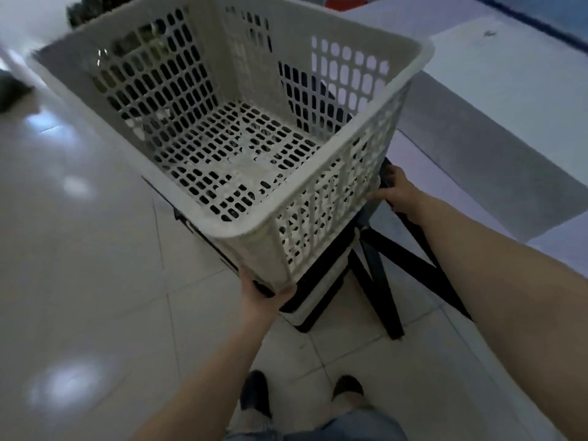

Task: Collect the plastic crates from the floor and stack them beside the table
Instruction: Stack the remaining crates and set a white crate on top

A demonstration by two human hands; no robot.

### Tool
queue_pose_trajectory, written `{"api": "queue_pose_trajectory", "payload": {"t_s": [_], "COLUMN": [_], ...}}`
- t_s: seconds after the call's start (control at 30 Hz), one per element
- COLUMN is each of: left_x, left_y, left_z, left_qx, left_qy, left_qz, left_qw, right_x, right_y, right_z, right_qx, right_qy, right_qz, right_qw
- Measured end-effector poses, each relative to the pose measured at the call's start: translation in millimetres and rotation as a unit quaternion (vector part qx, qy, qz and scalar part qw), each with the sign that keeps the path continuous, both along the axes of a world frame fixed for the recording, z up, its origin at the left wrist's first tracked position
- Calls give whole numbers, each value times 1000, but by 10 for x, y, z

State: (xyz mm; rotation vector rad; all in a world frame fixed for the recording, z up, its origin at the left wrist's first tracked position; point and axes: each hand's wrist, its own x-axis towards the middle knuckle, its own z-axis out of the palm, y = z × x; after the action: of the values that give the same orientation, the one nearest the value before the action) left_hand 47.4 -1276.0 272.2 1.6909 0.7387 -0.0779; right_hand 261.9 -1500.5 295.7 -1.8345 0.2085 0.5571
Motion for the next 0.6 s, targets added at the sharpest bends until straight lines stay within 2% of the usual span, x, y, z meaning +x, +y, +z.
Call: {"api": "queue_pose_trajectory", "payload": {"t_s": [0.1, 0.27, 0.43, 0.6], "left_x": [90, 139, 127, 99], "left_y": [-86, -57, -57, 5], "left_z": [-57, -340, -261, -127], "left_qx": [16, 59, 86, 85], "left_qy": [20, 43, 57, 63], "left_qz": [36, 36, 36, 38], "left_qw": [999, 997, 994, 994], "right_x": [221, 330, 266, 100], "right_y": [25, 18, 11, 13], "right_z": [-18, -127, -267, -344], "right_qx": [8, 23, 51, 28], "right_qy": [4, 23, 6, -20], "right_qz": [63, 143, 98, 72], "right_qw": [998, 989, 994, 997]}}
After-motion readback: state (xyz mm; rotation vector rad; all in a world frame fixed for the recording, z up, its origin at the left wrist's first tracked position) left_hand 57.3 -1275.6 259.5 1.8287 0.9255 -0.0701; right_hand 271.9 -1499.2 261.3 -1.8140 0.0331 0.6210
